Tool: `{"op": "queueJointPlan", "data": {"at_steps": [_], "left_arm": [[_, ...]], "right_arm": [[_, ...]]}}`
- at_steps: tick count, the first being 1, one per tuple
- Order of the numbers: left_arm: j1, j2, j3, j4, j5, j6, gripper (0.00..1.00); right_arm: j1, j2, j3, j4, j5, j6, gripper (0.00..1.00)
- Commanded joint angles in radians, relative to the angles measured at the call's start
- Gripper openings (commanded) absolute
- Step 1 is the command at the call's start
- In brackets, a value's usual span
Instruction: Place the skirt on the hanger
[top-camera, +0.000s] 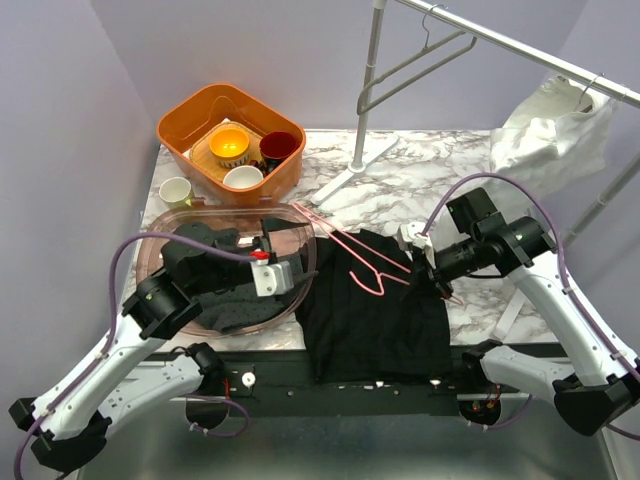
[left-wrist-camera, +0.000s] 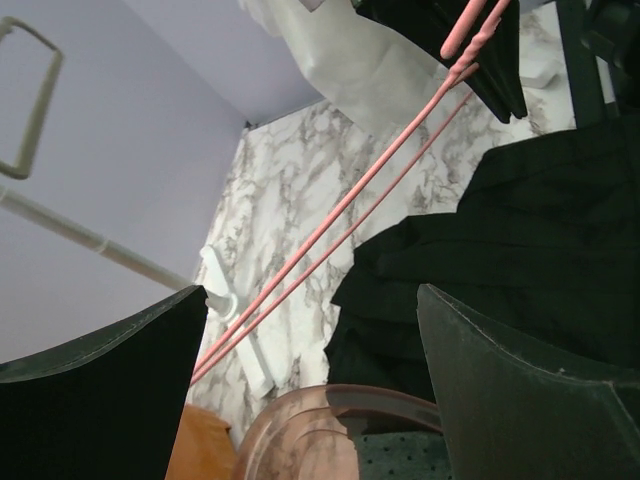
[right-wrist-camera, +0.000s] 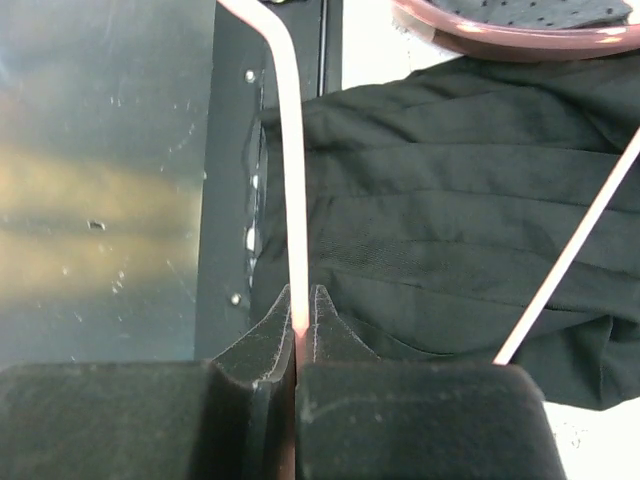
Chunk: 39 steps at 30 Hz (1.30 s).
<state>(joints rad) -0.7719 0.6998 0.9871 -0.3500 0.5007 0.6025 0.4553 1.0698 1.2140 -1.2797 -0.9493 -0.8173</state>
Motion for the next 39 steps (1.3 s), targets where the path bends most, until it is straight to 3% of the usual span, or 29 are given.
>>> {"op": "queueJointPlan", "data": {"at_steps": [1, 6, 9, 11, 12, 13, 15, 16, 20, 21, 23, 24, 27, 31, 39], "left_arm": [[-0.027, 0.124, -0.015, -0.029, 0.087, 0.022, 0.98], [-0.076, 0.240, -0.010, 0.052, 0.056, 0.017, 0.95], [-0.105, 0.312, 0.030, 0.007, 0.070, 0.017, 0.86], [-0.128, 0.342, 0.065, -0.058, 0.070, 0.008, 0.74], [-0.135, 0.357, 0.071, -0.072, 0.067, 0.003, 0.67], [-0.138, 0.360, 0.071, -0.076, 0.067, -0.030, 0.44], [-0.142, 0.348, 0.056, -0.060, 0.068, -0.079, 0.22], [-0.142, 0.339, 0.030, -0.050, 0.071, -0.122, 0.02], [-0.145, 0.302, -0.024, 0.003, 0.097, -0.243, 0.00], [-0.147, 0.294, -0.031, 0.012, 0.108, -0.262, 0.00], [-0.150, 0.293, -0.053, 0.037, 0.125, -0.334, 0.00], [-0.153, 0.288, -0.060, 0.066, 0.134, -0.363, 0.00], [-0.158, 0.294, -0.094, 0.147, 0.150, -0.485, 0.00], [-0.164, 0.308, -0.145, 0.288, 0.168, -0.653, 0.00], [-0.191, 0.317, -0.176, 0.384, 0.121, -0.748, 0.00]], "right_arm": [[0.023, 0.025, -0.007, -0.118, 0.010, -0.137, 0.01], [0.057, 0.028, -0.045, -0.141, 0.055, -0.167, 0.00], [0.060, 0.024, -0.059, -0.153, 0.055, -0.192, 0.01], [0.060, 0.018, -0.062, -0.153, 0.058, -0.200, 0.00], [0.060, 0.015, -0.065, -0.153, 0.063, -0.204, 0.01], [0.060, 0.015, -0.068, -0.150, 0.064, -0.203, 0.01], [0.060, 0.009, -0.077, -0.144, 0.072, -0.204, 0.01], [0.060, 0.004, -0.079, -0.142, 0.072, -0.207, 0.01], [0.060, -0.007, -0.074, -0.118, 0.078, -0.178, 0.12], [0.060, -0.013, -0.068, -0.107, 0.080, -0.168, 0.24], [0.060, -0.028, -0.048, -0.067, 0.084, -0.122, 0.34], [0.060, -0.034, -0.041, -0.047, 0.083, -0.097, 0.44], [0.060, -0.053, -0.018, 0.011, 0.032, -0.037, 0.58], [0.060, -0.061, -0.014, 0.091, -0.055, 0.023, 0.59], [0.060, -0.010, -0.002, 0.195, -0.152, 0.135, 0.54]]}}
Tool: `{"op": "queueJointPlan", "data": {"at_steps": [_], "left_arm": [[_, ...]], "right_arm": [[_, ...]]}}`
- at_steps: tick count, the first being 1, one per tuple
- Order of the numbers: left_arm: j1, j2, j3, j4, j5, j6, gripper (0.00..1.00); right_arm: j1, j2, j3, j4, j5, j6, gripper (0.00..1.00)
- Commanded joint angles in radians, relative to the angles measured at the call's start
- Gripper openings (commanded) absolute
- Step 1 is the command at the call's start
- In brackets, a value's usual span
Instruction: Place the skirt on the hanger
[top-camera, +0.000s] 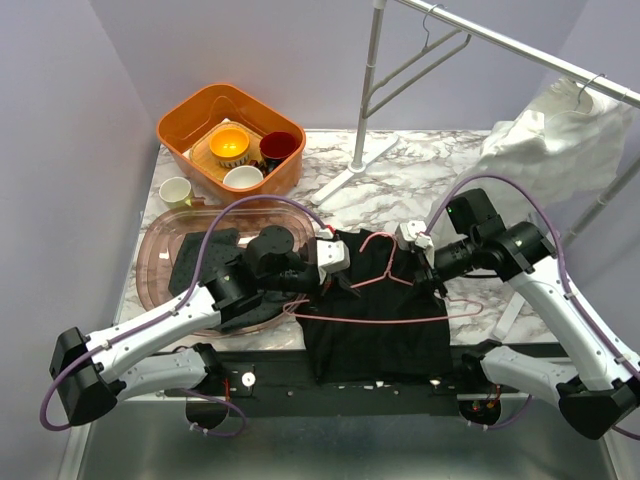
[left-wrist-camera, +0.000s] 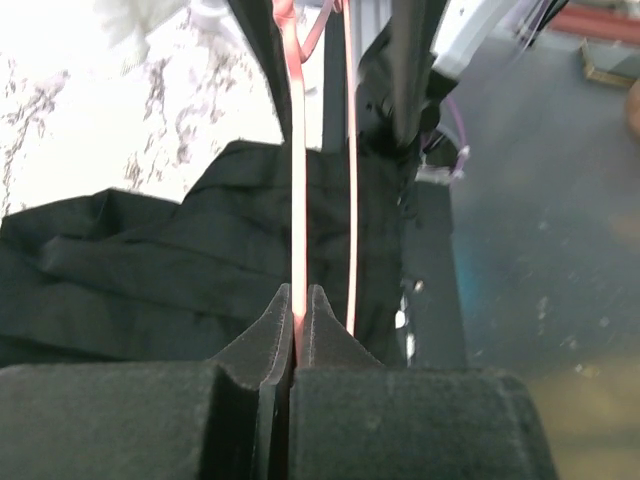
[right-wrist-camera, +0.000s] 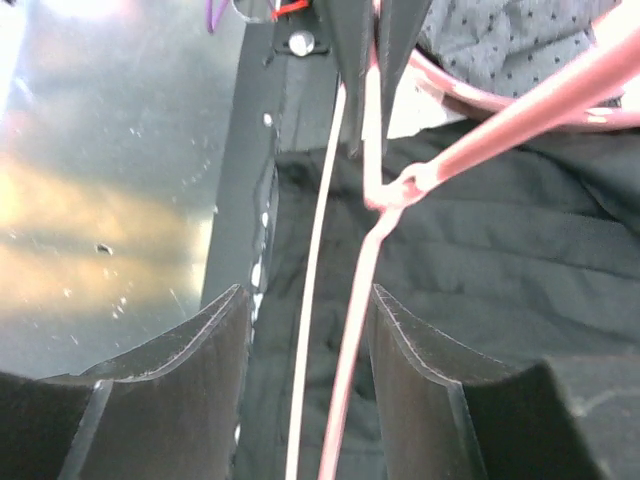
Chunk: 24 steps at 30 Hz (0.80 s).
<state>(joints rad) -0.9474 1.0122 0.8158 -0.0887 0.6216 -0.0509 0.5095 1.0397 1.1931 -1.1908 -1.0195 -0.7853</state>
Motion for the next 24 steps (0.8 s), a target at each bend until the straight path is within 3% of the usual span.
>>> {"op": "queueJointPlan", "data": {"at_steps": [1, 4, 5, 6, 9, 13, 16, 21, 24], "left_arm": [[-0.019, 0.008, -0.004, 0.124, -0.003, -0.098, 0.00], [-0.034, 0.019, -0.003, 0.132, -0.025, -0.115, 0.00], [-0.039, 0.019, -0.012, 0.138, -0.029, -0.116, 0.00], [-0.042, 0.019, -0.015, 0.148, -0.034, -0.124, 0.00], [-0.045, 0.011, -0.021, 0.143, -0.068, -0.136, 0.00], [-0.045, -0.050, 0.022, -0.050, -0.158, -0.077, 0.58], [-0.047, -0.150, 0.054, -0.225, -0.258, -0.037, 0.74], [-0.053, -0.253, 0.135, -0.452, -0.293, -0.070, 0.77], [-0.097, -0.233, 0.117, -0.496, -0.267, -0.173, 0.74]], "right_arm": [[0.006, 0.023, 0.017, 0.121, -0.077, 0.119, 0.53], [0.006, 0.028, 0.019, 0.158, -0.057, 0.162, 0.37], [0.006, 0.029, 0.020, 0.154, -0.051, 0.164, 0.26], [0.006, 0.028, 0.023, 0.148, -0.028, 0.161, 0.01], [0.004, 0.005, 0.042, 0.076, 0.060, 0.109, 0.00], [0.003, -0.068, 0.060, -0.076, 0.274, -0.015, 0.01], [0.001, -0.174, 0.033, -0.127, 0.363, -0.055, 0.01], [0.000, -0.260, 0.016, -0.158, 0.490, -0.057, 0.01], [0.000, -0.299, -0.006, -0.110, 0.567, -0.017, 0.01]]}}
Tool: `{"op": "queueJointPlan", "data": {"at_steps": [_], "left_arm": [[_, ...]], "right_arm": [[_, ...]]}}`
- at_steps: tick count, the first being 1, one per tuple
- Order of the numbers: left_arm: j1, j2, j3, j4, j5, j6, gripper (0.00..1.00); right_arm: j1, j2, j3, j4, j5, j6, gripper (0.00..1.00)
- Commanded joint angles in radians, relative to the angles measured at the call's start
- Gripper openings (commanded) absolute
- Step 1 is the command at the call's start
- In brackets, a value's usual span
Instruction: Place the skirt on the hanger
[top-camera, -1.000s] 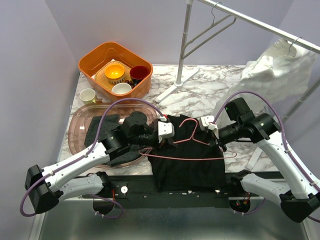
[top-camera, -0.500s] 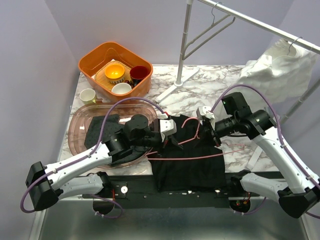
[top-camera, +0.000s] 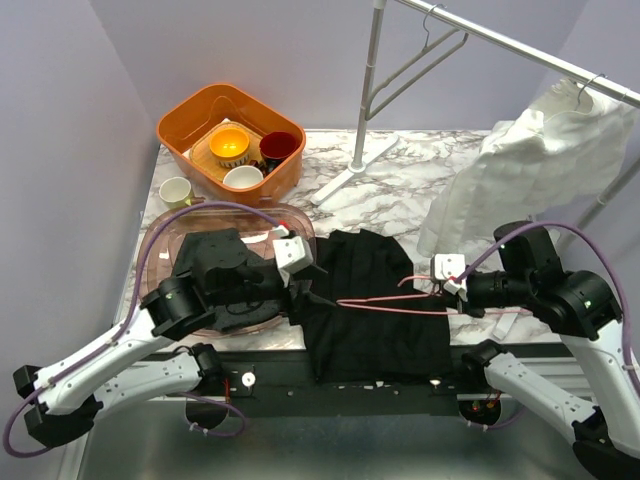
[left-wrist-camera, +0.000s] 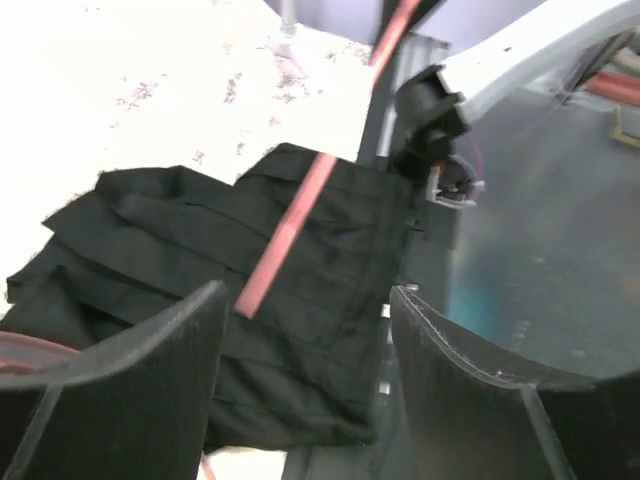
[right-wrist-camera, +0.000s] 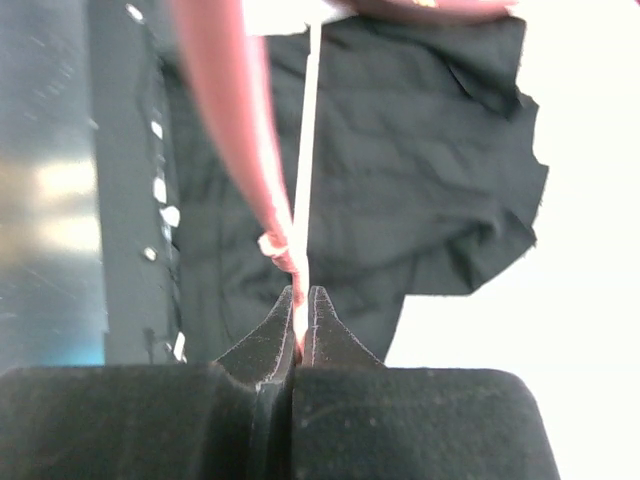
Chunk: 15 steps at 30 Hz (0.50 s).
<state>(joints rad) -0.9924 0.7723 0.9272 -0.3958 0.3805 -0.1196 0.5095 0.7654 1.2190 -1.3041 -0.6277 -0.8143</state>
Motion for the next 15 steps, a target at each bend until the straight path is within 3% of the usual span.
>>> {"op": "queueJointPlan", "data": {"at_steps": [1, 5, 7, 13, 15], "left_arm": [[-0.080, 0.019, -0.005, -0.192, -0.031, -0.135, 0.72], [-0.309, 0.096, -0.079, -0.172, -0.121, -0.244, 0.72], [-0.447, 0.166, -0.071, -0.202, -0.253, -0.281, 0.72], [-0.632, 0.360, -0.048, -0.284, -0.604, -0.314, 0.69], [-0.679, 0.419, -0.056, -0.244, -0.643, -0.301, 0.68]], "right_arm": [[0.000, -0.031, -0.036, 0.018, 0.192, 0.026, 0.01], [-0.005, -0.017, -0.033, 0.100, 0.237, 0.118, 0.01], [-0.009, -0.006, -0.023, 0.108, 0.235, 0.135, 0.01], [-0.031, 0.020, -0.001, 0.126, 0.191, 0.156, 0.01], [-0.038, 0.025, -0.006, 0.134, 0.183, 0.162, 0.01]]}}
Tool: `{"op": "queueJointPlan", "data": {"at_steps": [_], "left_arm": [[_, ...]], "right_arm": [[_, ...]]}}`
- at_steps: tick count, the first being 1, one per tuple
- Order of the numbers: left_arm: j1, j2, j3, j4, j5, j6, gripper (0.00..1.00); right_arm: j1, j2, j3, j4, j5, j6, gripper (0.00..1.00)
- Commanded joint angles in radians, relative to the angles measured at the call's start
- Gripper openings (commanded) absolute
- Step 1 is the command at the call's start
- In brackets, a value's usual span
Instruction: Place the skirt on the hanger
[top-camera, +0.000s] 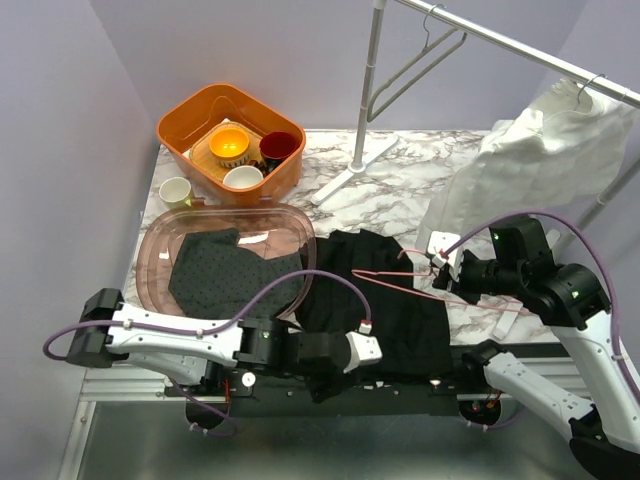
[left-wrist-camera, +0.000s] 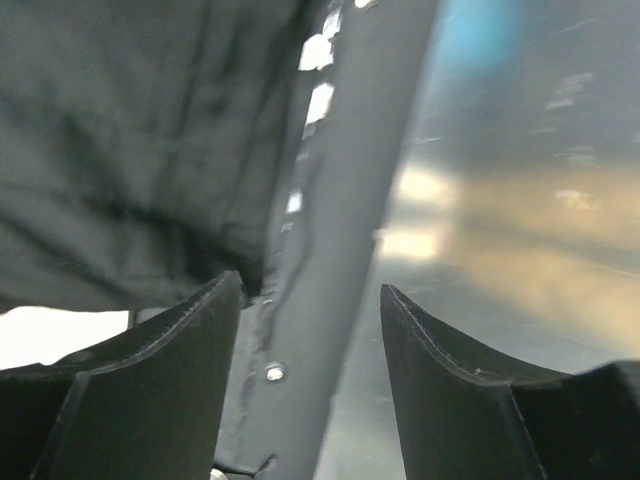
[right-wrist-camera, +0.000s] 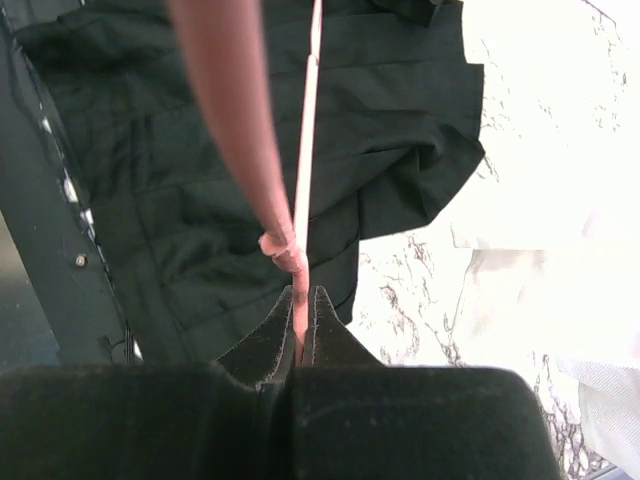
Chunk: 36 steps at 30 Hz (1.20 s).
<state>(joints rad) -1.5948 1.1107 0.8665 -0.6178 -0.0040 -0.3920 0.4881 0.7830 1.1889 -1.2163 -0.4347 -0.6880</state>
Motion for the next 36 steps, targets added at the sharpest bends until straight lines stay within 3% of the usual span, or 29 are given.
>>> {"op": "queueJointPlan", "data": {"at_steps": [1, 8, 16, 21, 27, 36], "left_arm": [[-0.091, 0.099, 0.002, -0.008, -0.286, -0.024, 0.68], [-0.117, 0.207, -0.063, 0.151, -0.381, 0.082, 0.65], [-0.116, 0.327, -0.014, 0.312, -0.442, 0.171, 0.68], [-0.117, 0.367, -0.049, 0.447, -0.537, 0.143, 0.72], [-0.119, 0.409, -0.069, 0.648, -0.548, 0.140, 0.76], [-0.139, 0.442, -0.106, 0.698, -0.511, 0.113, 0.80]], "right_arm": [[-0.020, 0.010, 0.018, 0.047, -0.013, 0.038, 0.00], [-0.043, 0.021, 0.002, 0.052, -0.061, 0.035, 0.01], [-0.059, 0.039, -0.020, 0.072, -0.091, 0.048, 0.01], [-0.071, 0.039, -0.026, 0.083, -0.105, 0.061, 0.01], [-0.085, 0.047, -0.045, 0.093, -0.122, 0.065, 0.00], [-0.098, 0.051, -0.048, 0.095, -0.131, 0.062, 0.01]]}}
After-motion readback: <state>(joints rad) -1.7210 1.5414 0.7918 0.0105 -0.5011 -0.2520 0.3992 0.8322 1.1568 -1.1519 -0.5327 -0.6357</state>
